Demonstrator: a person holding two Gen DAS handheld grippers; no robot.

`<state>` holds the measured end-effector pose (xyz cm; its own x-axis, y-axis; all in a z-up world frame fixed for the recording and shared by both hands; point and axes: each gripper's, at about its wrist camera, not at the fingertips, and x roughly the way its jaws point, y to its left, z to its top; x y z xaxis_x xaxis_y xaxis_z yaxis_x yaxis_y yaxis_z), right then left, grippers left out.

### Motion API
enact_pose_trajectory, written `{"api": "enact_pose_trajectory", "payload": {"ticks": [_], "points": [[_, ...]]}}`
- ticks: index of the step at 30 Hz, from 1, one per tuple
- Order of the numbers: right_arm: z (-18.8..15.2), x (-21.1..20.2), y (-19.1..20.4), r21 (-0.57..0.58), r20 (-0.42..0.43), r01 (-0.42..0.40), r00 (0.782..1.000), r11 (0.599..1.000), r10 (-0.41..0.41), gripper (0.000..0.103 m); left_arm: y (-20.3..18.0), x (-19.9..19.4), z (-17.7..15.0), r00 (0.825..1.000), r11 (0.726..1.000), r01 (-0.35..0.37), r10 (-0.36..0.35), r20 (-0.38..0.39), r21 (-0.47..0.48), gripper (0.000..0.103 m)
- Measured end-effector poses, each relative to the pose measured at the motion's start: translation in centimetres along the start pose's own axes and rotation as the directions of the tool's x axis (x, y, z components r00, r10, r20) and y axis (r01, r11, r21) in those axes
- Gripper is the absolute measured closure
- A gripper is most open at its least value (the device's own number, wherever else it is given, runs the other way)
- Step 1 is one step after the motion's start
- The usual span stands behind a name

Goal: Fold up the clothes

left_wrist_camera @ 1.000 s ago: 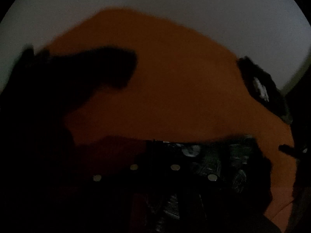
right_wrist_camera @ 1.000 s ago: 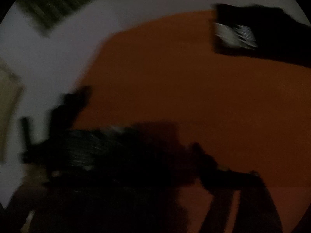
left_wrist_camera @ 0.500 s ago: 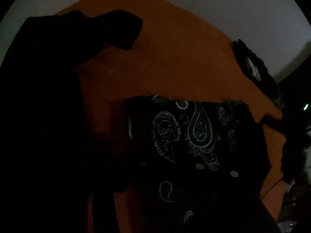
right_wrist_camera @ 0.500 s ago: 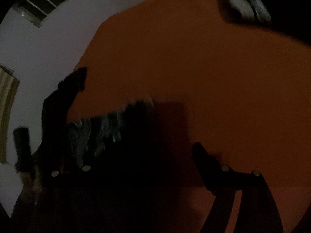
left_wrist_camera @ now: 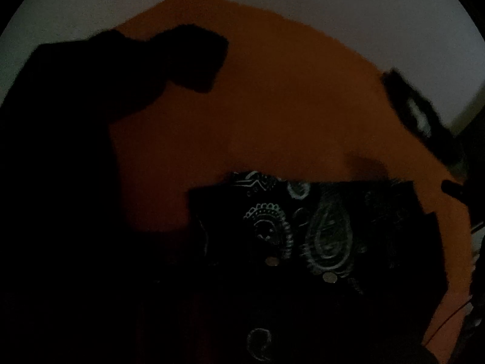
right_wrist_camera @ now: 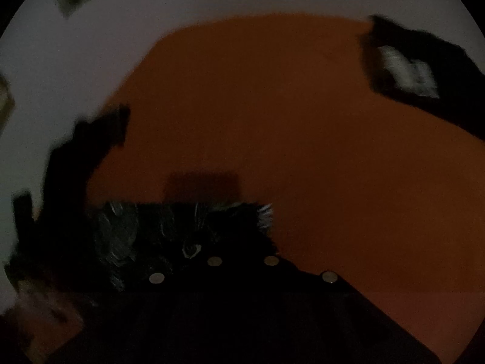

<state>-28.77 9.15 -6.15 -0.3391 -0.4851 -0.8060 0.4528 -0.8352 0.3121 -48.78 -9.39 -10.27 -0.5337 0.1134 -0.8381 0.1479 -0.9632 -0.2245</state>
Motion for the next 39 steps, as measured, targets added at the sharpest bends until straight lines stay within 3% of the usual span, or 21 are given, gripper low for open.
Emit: {"api": "enact_pose_trajectory", "payload": {"ticks": [3, 5, 7, 10, 14, 16, 17, 19, 26, 30, 32, 33, 35, 39], "points": [[0.1, -0.6, -0.8, 0.009, -0.021, -0.059, 0.998, 0.998, 0.059, 0.103, -0.2, 0.4, 0.4, 0.999, 1.000, 0.003, -0.003, -0.033, 0.008, 0.098], [0.3, 1.2, 0.0, -0.015, -0.095, -0.088, 0.992, 0.996, 0.087, 0.102, 0.8, 1.2, 0.6, 0.997, 0.999, -0.018, 0.015, -0.076, -0.038, 0.085], [0.2, 3.2, 1.5, -0.064, -0.160, -0.102, 0.983, 0.993, 0.090, 0.089, 1.9, 1.8, 0.5, 0.996, 0.995, -0.028, 0.019, -0.086, -0.099, 0.069], [0.0, 6.1, 3.7, -0.150, -0.229, -0.089, 0.972, 0.985, 0.052, 0.085, 2.6, 2.5, 0.2, 0.996, 0.989, 0.007, -0.020, -0.086, -0.149, 0.067], [-0.2, 8.1, 3.9, -0.117, -0.245, -0.030, 0.970, 0.993, 0.001, 0.085, 1.8, 3.5, -0.2, 0.993, 0.992, 0.028, -0.042, -0.107, -0.125, 0.067], [-0.5, 8.4, 4.1, -0.093, -0.233, -0.028, 0.972, 0.995, 0.005, 0.062, 0.8, 3.8, 0.0, 0.994, 0.996, 0.031, -0.040, -0.102, -0.087, 0.068], [-0.6, 8.6, 4.3, -0.104, -0.228, -0.010, 0.974, 0.994, -0.014, 0.059, 0.2, 4.0, 0.1, 0.994, 0.997, 0.034, -0.041, -0.098, -0.074, 0.071], [-0.6, 8.8, 4.5, -0.110, -0.219, 0.018, 0.975, 0.994, -0.042, 0.057, -0.9, 4.5, 0.3, 0.994, 0.998, 0.040, -0.044, -0.097, -0.049, 0.091], [-0.9, 8.9, 5.2, -0.081, -0.178, 0.004, 0.984, 0.997, -0.019, 0.057, -2.3, 5.1, 0.8, 0.996, 1.000, 0.017, -0.018, -0.091, -0.015, 0.096], [-1.5, 10.3, 5.7, -0.115, -0.224, -0.011, 0.975, 0.993, -0.015, 0.059, -2.8, 5.4, 0.7, 0.996, 1.000, 0.024, -0.025, -0.087, -0.013, 0.096], [-1.9, 10.9, 6.2, -0.132, -0.238, -0.024, 0.971, 0.991, -0.008, 0.078, -2.6, 5.3, 0.5, 0.997, 0.999, 0.031, -0.033, -0.077, -0.021, 0.097], [-2.0, 10.9, 6.4, -0.139, -0.234, -0.022, 0.972, 0.990, -0.011, 0.099, -2.4, 5.3, 0.4, 0.997, 0.999, 0.035, -0.037, -0.070, -0.028, 0.098], [-2.1, 9.5, 6.6, -0.134, -0.186, -0.036, 0.982, 0.990, 0.011, 0.103, -3.3, 6.2, 0.4, 0.999, 0.999, 0.021, -0.023, -0.044, -0.036, 0.099], [-3.3, 2.8, 7.6, -0.155, 0.008, -0.034, 0.999, 0.987, 0.035, 0.103, -5.3, 2.7, -0.2, 0.998, 0.999, 0.052, -0.052, 0.041, 0.001, 0.101]]}}
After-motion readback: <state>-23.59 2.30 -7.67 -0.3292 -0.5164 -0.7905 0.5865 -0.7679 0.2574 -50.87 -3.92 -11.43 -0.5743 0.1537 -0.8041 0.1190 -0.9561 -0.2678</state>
